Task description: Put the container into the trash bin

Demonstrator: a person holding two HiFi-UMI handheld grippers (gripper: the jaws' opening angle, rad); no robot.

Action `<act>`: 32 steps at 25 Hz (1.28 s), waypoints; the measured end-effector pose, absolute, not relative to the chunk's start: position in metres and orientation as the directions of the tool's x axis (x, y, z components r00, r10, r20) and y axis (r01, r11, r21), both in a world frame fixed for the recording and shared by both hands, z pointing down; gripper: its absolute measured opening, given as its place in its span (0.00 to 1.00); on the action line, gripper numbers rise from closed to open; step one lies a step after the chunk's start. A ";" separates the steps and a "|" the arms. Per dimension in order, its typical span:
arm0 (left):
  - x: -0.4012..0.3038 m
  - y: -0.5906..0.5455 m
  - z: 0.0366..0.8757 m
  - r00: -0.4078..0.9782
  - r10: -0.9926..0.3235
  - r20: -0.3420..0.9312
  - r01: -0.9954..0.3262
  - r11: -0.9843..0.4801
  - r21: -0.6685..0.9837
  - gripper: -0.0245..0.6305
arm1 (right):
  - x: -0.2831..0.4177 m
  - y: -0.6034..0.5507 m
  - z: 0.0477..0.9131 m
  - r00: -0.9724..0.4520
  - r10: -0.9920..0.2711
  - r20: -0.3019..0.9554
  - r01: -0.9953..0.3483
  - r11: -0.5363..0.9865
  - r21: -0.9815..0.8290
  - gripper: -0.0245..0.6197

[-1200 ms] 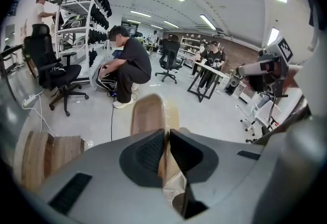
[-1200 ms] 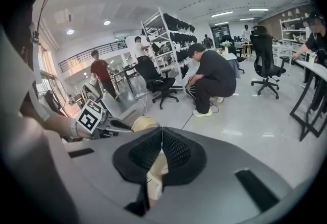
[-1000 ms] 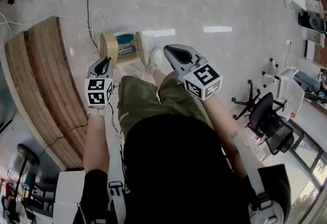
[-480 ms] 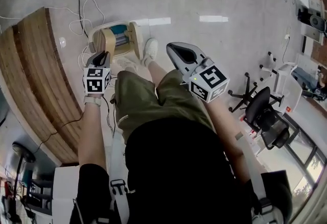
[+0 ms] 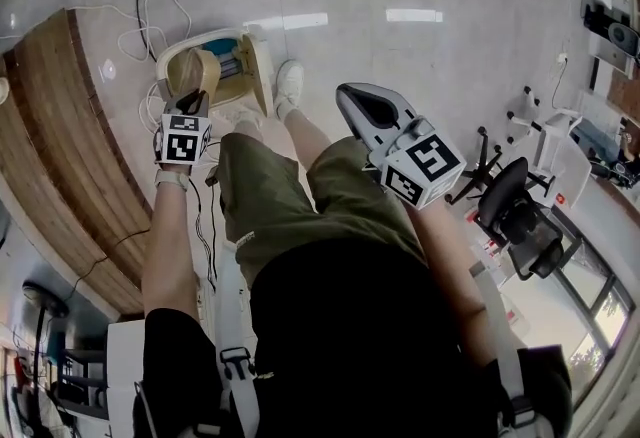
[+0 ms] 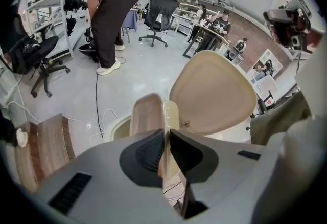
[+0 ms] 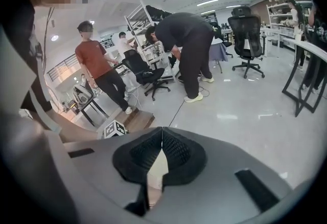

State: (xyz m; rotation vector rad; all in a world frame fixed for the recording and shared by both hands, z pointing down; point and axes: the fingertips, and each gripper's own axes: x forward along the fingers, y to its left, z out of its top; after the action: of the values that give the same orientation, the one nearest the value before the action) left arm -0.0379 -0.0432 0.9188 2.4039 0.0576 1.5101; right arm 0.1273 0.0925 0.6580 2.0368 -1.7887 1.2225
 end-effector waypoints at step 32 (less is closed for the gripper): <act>-0.016 -0.012 1.064 0.173 0.282 0.944 0.137 -0.956 0.261 0.11 | 0.136 0.141 0.719 -0.039 -0.673 0.738 -0.820 -0.401 -0.409 0.06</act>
State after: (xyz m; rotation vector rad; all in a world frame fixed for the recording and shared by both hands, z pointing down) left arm -0.0159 -0.0125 1.0639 2.3148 0.4158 1.9041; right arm 0.1360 0.1411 0.7188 2.0646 -1.6229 1.4243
